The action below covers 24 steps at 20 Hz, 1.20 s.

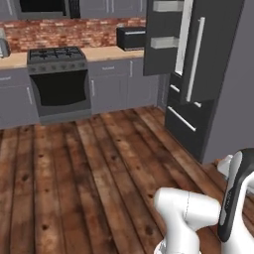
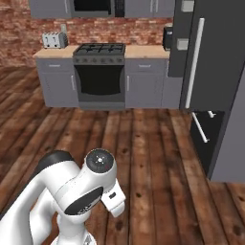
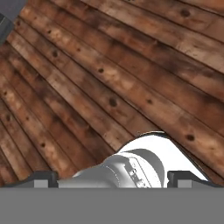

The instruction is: Gather the carrot and eggplant from the fridge and place them on a tray on the dining counter. Then gather the fishs from the fridge and place them on the other tray.

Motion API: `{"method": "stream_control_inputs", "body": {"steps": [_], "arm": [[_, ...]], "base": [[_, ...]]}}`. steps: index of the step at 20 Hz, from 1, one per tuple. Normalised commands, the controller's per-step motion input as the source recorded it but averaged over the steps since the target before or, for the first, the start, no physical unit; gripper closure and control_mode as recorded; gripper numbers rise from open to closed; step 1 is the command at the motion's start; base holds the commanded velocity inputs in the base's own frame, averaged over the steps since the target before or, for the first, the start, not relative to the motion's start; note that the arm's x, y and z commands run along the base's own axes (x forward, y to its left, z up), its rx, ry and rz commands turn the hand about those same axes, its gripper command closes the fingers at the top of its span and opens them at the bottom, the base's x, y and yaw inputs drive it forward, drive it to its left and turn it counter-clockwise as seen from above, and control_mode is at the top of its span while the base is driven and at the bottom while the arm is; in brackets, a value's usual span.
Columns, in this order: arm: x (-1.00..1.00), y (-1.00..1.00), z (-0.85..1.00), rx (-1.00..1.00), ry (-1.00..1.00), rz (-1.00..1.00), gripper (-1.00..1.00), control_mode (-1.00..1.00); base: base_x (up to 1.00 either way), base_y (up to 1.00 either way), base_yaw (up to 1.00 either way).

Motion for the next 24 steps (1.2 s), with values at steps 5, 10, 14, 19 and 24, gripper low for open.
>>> {"method": "stream_control_inputs", "body": {"steps": [5, 10, 14, 19, 24], "arm": [[0.0, 0.0, 0.0, 0.0, 0.0, 0.0, -1.0, 1.0], [0.0, 0.0, 0.0, 0.0, 0.0, 0.0, -1.0, 1.0], [0.0, 0.0, 0.0, 0.0, 0.0, 0.0, -1.0, 1.0], [0.0, 0.0, 0.0, 0.0, 0.0, 0.0, -1.0, 1.0], [0.0, 0.0, 0.0, 0.0, 0.0, 0.0, -1.0, 1.0]], "base": [[1.0, 0.24, -0.02], [1.0, 0.25, -0.04], [1.0, 0.24, -0.06], [1.0, 0.21, -0.08], [0.99, 0.13, -0.1]]}}
